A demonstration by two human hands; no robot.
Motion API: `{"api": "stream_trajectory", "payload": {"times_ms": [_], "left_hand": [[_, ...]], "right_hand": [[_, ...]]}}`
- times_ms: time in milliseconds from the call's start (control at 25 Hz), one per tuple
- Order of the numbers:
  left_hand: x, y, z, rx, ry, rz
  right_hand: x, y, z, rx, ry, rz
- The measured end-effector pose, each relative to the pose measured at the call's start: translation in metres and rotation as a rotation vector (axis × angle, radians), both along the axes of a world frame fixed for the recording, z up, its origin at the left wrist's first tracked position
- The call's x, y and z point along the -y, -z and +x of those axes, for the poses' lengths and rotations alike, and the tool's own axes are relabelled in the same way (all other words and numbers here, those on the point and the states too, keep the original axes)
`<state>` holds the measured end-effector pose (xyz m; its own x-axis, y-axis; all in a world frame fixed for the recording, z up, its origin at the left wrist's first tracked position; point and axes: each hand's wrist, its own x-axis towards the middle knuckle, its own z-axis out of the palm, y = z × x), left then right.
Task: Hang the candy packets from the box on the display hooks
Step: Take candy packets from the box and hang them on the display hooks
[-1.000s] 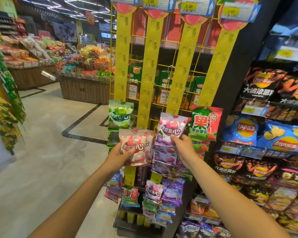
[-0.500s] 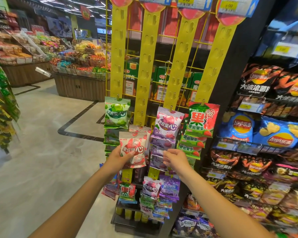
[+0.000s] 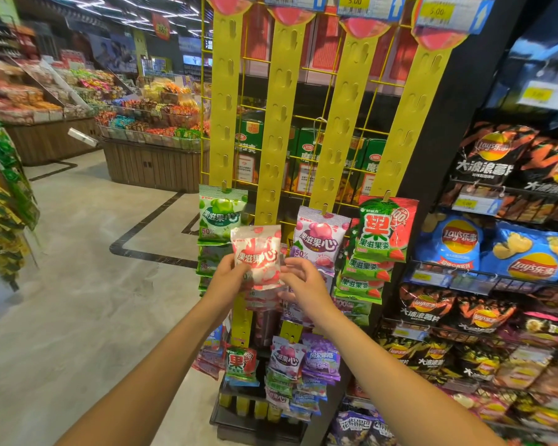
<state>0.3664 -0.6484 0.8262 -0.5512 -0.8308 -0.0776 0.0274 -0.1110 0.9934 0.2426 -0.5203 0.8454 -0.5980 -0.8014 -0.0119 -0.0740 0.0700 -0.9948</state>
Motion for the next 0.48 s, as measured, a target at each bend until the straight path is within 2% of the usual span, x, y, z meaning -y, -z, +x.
{"api": "stream_trajectory", "payload": {"times_ms": [200,480], "left_hand": [[0.009,-0.023,-0.007,-0.059,-0.045,-0.098],[0.013,-0.024,-0.015,-0.081,0.019,-0.173]], "right_hand": [[0.014,-0.017,-0.004,-0.046,0.028,-0.105],[0.018,-0.007,-0.008,-0.102,0.064,-0.103]]}}
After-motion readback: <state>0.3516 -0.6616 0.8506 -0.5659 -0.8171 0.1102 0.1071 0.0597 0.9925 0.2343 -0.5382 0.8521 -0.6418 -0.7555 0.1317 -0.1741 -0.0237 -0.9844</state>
